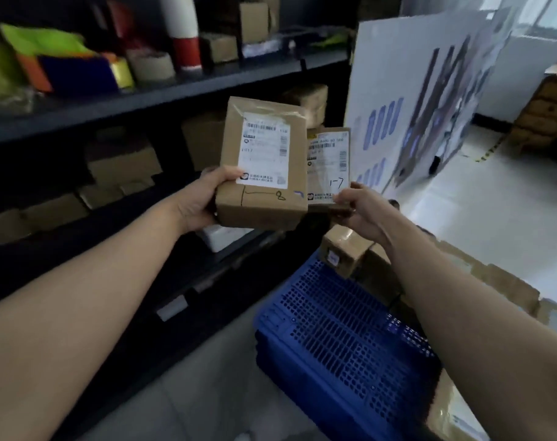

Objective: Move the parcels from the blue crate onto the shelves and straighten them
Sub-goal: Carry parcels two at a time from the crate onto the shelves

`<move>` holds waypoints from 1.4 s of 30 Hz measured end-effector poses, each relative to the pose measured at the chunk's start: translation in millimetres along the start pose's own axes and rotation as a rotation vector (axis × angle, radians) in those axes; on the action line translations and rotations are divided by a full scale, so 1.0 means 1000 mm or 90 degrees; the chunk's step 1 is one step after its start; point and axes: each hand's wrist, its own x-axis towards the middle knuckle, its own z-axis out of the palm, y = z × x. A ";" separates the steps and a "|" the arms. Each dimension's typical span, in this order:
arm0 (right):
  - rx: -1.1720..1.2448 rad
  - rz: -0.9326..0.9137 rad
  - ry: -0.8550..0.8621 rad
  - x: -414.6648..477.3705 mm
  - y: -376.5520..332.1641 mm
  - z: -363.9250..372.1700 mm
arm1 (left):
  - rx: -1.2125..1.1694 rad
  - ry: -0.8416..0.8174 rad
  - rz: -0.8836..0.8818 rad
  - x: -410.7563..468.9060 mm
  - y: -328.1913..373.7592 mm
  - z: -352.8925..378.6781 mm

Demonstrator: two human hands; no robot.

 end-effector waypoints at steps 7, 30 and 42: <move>-0.154 0.047 -0.254 -0.004 0.019 0.139 | -0.075 0.295 0.077 -0.154 -0.020 -0.073; -0.411 0.176 -0.987 -0.488 0.301 0.542 | -0.345 1.036 0.188 -0.821 -0.249 -0.112; -0.597 0.235 -1.202 -0.730 0.460 0.620 | -0.531 1.306 0.148 -1.016 -0.379 -0.034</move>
